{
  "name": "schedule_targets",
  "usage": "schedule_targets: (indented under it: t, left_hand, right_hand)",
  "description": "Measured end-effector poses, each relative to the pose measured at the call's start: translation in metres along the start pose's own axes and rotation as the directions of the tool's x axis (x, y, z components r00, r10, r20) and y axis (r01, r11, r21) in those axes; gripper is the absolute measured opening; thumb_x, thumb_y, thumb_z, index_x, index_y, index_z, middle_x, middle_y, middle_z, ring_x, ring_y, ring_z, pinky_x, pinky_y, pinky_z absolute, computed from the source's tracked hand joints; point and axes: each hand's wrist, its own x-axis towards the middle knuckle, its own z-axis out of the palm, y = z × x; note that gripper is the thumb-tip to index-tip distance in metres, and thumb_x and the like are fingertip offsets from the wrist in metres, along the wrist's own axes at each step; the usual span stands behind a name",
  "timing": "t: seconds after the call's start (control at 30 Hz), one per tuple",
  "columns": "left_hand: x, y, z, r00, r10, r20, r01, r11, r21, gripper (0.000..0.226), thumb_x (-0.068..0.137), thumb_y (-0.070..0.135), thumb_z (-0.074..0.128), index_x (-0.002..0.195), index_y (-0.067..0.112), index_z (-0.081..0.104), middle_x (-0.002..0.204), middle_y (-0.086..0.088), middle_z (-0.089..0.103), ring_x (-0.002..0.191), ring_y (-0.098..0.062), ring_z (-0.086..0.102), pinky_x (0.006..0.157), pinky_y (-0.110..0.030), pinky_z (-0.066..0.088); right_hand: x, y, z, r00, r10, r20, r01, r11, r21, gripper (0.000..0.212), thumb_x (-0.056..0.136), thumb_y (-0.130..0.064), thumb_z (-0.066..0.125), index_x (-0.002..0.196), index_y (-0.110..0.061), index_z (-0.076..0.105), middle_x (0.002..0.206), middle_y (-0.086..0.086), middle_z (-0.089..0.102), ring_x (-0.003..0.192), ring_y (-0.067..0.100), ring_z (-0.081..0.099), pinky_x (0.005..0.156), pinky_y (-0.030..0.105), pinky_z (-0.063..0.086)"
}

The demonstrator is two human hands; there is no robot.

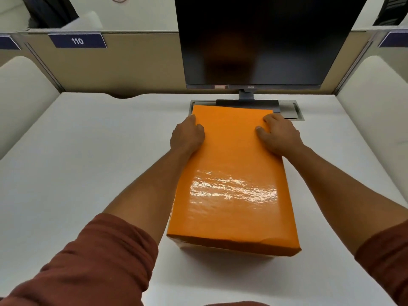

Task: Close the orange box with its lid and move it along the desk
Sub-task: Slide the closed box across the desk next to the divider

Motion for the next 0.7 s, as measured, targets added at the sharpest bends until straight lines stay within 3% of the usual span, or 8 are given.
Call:
schedule_targets:
  t: [0.07, 0.17, 0.3, 0.4, 0.5, 0.7]
  left_hand:
    - [-0.004, -0.001, 0.001, 0.998, 0.003, 0.058, -0.002, 1.0, -0.014, 0.05, 0.104, 0.035, 0.032, 0.149, 0.012, 0.032, 0.147, -0.014, 0.047, 0.127, -0.036, 0.05, 0.101, -0.047, 0.042]
    - [-0.007, -0.005, -0.005, 0.987, 0.019, 0.157, -0.007, 0.997, -0.08, 0.056, 0.105, 0.037, 0.029, 0.154, 0.015, 0.017, 0.157, -0.013, 0.033, 0.137, -0.037, 0.04, 0.109, -0.05, 0.034]
    - [-0.02, -0.019, -0.013, 0.956, -0.063, 0.288, 0.144, 0.951, -0.272, 0.066, 0.102, 0.05, 0.031, 0.156, 0.021, 0.006, 0.161, -0.01, 0.026, 0.141, -0.037, 0.034, 0.111, -0.052, 0.033]
    - [-0.039, -0.033, -0.009, 0.933, -0.145, 0.329, 0.275, 0.878, -0.393, 0.066, 0.099, 0.057, 0.03, 0.154, 0.021, 0.021, 0.157, -0.01, 0.034, 0.137, -0.035, 0.042, 0.111, -0.054, 0.036]
    - [-0.053, -0.043, -0.013, 0.899, -0.155, 0.41, 0.358, 0.799, -0.483, 0.062, 0.098, 0.059, 0.032, 0.144, 0.02, 0.042, 0.141, -0.009, 0.054, 0.115, -0.03, 0.057, 0.098, -0.048, 0.047]
    - [-0.092, -0.049, -0.025, 0.874, -0.125, 0.47, 0.381, 0.777, -0.502, 0.067, 0.094, 0.064, 0.036, 0.144, 0.02, 0.041, 0.135, -0.008, 0.057, 0.102, -0.026, 0.06, 0.081, -0.042, 0.048]
  right_hand:
    - [-0.001, 0.0, -0.001, 1.0, -0.007, 0.014, 0.006, 1.0, 0.026, 0.057, 0.097, -0.047, 0.043, 0.139, -0.009, 0.043, 0.145, 0.013, 0.046, 0.124, 0.035, 0.049, 0.099, 0.052, 0.043]
    - [-0.008, -0.003, -0.003, 0.999, -0.01, 0.05, 0.002, 0.986, 0.169, 0.048, 0.099, -0.042, 0.043, 0.134, -0.008, 0.045, 0.136, 0.017, 0.052, 0.11, 0.029, 0.052, 0.09, 0.042, 0.043]
    - [-0.033, -0.007, -0.005, 0.986, 0.161, 0.05, -0.163, 0.841, 0.516, 0.059, 0.099, -0.045, 0.045, 0.151, -0.02, 0.032, 0.157, 0.01, 0.034, 0.14, 0.032, 0.036, 0.11, 0.048, 0.031]
    - [-0.058, -0.008, -0.004, 0.952, 0.305, 0.014, -0.224, 0.667, 0.711, 0.053, 0.099, -0.044, 0.048, 0.146, -0.02, 0.043, 0.151, 0.007, 0.044, 0.134, 0.029, 0.044, 0.108, 0.046, 0.038]
    - [-0.089, -0.007, 0.001, 0.927, 0.374, 0.012, -0.245, 0.584, 0.774, 0.045, 0.099, -0.039, 0.048, 0.139, -0.018, 0.051, 0.139, 0.004, 0.053, 0.122, 0.024, 0.05, 0.096, 0.038, 0.042]
    - [-0.137, -0.011, 0.002, 0.9, 0.43, 0.078, -0.314, 0.513, 0.799, 0.044, 0.097, -0.04, 0.051, 0.136, -0.019, 0.054, 0.136, 0.004, 0.055, 0.123, 0.026, 0.051, 0.1, 0.043, 0.043]
